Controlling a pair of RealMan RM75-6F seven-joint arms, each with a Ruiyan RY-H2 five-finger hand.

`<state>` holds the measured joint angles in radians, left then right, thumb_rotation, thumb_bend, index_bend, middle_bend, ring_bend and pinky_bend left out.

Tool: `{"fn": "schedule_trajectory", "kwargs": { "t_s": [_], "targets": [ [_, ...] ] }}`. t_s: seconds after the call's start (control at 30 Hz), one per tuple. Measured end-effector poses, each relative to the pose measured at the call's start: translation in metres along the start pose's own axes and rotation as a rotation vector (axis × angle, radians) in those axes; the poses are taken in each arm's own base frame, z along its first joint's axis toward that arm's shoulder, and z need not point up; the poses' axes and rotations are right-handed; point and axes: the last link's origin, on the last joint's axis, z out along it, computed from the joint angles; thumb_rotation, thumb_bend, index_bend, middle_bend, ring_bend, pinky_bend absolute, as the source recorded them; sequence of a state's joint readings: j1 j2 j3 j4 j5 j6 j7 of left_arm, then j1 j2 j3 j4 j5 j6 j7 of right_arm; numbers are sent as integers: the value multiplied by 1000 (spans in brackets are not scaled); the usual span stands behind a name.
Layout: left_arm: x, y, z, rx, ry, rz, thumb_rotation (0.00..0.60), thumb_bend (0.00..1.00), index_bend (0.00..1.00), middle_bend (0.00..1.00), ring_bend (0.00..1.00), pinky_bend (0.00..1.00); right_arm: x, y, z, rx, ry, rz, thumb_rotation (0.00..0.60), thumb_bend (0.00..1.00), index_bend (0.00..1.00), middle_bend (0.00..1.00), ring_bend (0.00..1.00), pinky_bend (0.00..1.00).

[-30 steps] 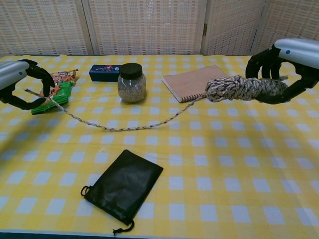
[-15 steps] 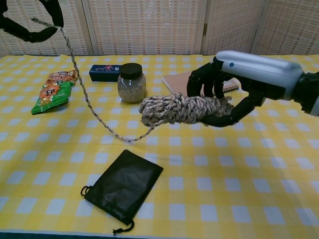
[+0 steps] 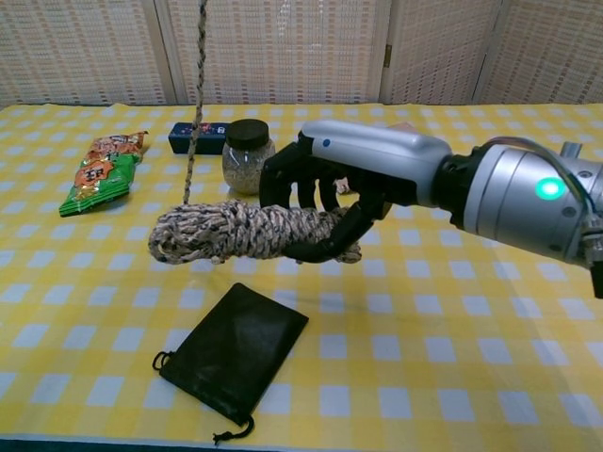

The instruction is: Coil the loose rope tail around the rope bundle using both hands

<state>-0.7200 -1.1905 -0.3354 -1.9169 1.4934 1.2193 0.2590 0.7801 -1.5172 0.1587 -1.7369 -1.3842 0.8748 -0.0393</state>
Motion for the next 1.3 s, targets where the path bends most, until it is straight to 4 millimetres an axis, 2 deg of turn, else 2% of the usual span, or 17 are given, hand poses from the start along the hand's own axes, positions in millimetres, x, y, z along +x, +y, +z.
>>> {"fn": "schedule_trajectory", "kwargs": {
  "t_s": [0.17, 0.33, 0.47, 0.67, 0.8, 0.97, 1.13, 1.3],
  "targets": [
    [1, 22, 1, -46, -8, -64, 600, 523, 678, 555, 447, 247, -4, -7, 16, -24, -2, 67, 600, 609, 812, 666, 691, 597],
    [-3, 34, -10, -79, -34, -106, 600, 523, 678, 556, 446, 235, -5, -13, 36, -69, 42, 172, 600, 622, 821, 673, 699, 611],
    [-6, 35, -24, -79, -67, -143, 600, 523, 678, 556, 446, 201, -1, -15, 52, -94, 122, 262, 600, 636, 826, 677, 702, 619],
    [-11, 27, -49, -54, -104, -186, 600, 523, 678, 556, 445, 186, 5, -6, 65, -132, 265, 397, 600, 635, 834, 677, 703, 620],
    [-16, 11, -69, -1, -119, -198, 600, 523, 678, 556, 442, 170, 11, 0, 67, -138, 376, 490, 600, 636, 840, 679, 705, 622],
    [-25, -19, -93, 90, -135, -204, 600, 524, 678, 556, 441, 167, 18, 6, 64, -114, 470, 635, 600, 636, 851, 687, 710, 629],
    [-38, -52, -110, 203, -173, -197, 600, 524, 678, 556, 434, 161, 26, 12, 54, -67, 488, 773, 600, 635, 851, 687, 710, 631],
    [-57, -80, -119, 308, -251, -182, 600, 525, 678, 556, 429, 159, 37, 17, 37, -7, 448, 850, 600, 636, 853, 688, 716, 635]
  ]
}}
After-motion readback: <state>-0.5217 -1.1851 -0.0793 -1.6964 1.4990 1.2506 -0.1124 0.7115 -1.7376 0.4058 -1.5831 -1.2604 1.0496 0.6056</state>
